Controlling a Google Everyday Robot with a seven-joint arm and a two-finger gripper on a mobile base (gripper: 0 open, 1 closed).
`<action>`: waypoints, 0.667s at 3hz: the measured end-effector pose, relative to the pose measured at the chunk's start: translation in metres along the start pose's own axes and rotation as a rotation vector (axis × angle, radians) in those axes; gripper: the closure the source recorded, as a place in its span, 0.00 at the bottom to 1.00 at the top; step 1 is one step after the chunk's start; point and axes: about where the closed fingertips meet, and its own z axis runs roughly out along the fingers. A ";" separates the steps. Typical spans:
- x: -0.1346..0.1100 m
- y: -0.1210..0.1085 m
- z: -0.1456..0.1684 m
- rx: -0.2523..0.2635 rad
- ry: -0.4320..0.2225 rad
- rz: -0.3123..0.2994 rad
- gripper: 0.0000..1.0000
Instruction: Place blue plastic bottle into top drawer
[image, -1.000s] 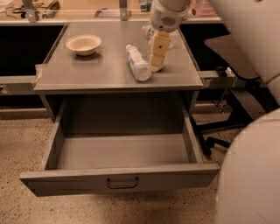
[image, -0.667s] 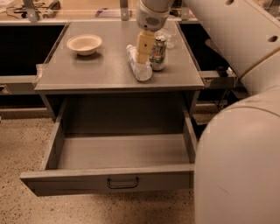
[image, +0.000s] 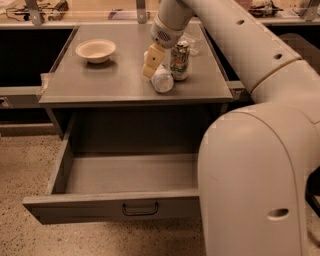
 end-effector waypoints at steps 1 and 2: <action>-0.002 0.001 0.029 -0.059 0.012 0.100 0.00; -0.002 0.003 0.050 -0.102 0.044 0.175 0.23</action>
Offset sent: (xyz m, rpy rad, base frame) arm 0.0241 0.0200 -0.0475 0.0462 0.2265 -0.1666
